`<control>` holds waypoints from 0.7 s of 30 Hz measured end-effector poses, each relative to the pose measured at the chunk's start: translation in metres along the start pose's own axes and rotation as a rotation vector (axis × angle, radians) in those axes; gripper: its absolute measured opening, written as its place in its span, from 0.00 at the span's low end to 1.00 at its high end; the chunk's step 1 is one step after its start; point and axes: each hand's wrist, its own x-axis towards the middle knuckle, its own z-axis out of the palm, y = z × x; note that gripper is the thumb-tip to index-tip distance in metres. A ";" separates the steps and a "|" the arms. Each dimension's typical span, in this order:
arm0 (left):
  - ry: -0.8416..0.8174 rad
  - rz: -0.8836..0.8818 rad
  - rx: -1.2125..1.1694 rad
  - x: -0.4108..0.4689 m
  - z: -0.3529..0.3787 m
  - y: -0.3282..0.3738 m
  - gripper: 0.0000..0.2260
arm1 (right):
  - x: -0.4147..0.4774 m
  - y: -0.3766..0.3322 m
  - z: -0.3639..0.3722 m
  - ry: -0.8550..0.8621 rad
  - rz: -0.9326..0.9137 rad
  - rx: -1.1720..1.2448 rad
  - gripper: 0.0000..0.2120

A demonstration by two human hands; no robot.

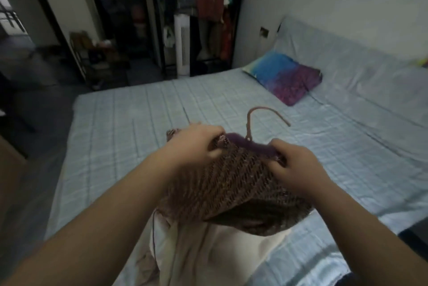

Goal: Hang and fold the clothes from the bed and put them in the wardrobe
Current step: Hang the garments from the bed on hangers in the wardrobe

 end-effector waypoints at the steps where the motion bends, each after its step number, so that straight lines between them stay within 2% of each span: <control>1: -0.032 -0.007 -0.039 -0.002 -0.013 0.003 0.14 | 0.004 -0.002 -0.013 0.049 -0.047 -0.053 0.09; 4: -0.062 -0.012 -0.182 -0.010 -0.037 0.011 0.13 | 0.015 -0.009 -0.042 0.178 -0.159 -0.167 0.11; 7: 0.044 -0.027 -0.239 -0.020 -0.048 0.015 0.08 | 0.018 -0.017 -0.051 0.230 -0.132 -0.132 0.15; 9: 0.101 -0.068 -0.249 -0.027 -0.051 0.015 0.11 | 0.015 -0.014 -0.052 0.164 -0.060 -0.060 0.20; 11: 0.128 -0.084 -0.244 -0.036 -0.052 0.017 0.15 | 0.009 -0.007 -0.055 0.006 -0.014 -0.035 0.20; 13: 0.173 -0.085 -0.207 -0.044 -0.051 0.019 0.18 | 0.004 -0.003 -0.059 -0.114 -0.013 -0.032 0.17; 14: 0.209 -0.087 -0.175 -0.048 -0.052 0.021 0.19 | 0.002 -0.005 -0.060 -0.119 -0.015 -0.033 0.16; 19: 0.437 -0.009 0.093 -0.060 -0.064 0.036 0.19 | 0.004 -0.036 -0.067 0.019 -0.110 -0.071 0.12; 21: 0.475 0.018 0.171 -0.065 -0.078 0.046 0.19 | 0.011 -0.059 -0.075 0.070 -0.185 -0.043 0.13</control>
